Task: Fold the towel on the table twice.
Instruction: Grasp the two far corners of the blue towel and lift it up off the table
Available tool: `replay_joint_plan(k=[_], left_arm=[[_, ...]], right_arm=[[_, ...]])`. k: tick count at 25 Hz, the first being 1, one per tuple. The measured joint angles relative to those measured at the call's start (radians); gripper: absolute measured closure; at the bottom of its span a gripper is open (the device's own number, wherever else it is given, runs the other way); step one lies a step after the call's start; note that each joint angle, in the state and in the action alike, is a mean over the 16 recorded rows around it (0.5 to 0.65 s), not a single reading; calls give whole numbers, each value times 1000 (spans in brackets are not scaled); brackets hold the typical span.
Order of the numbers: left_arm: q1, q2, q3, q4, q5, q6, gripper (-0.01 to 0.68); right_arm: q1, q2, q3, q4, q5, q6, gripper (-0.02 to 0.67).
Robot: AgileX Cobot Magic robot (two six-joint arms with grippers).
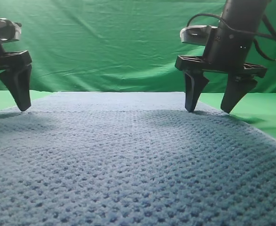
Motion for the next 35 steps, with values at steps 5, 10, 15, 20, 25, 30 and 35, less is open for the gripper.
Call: replay_joint_plan(k=[5,10,15,20,25,30,35], left_arm=[[0,3,-1,-29,13,9,215],[0,5,-2,-62,35,19,404],[0,8,-7,-88,59,25,564],[0,8,-47,-88,96,15,653],[0,-16,-145,-80,126,-1,673],[0,-53,-324,-75,151,-14,673],[0,-92,-535,-79,129,-18,673]], right_arm=[[0,5,-4,-2,16,-5,175],[1,7,-7,-2,40,-10,326],[2,7,-14,1,64,-14,493],[4,-9,-45,0,92,-16,620],[5,-46,-128,-18,109,-16,649],[5,-86,-283,-50,102,-16,649],[2,-116,-481,-86,49,-16,649]])
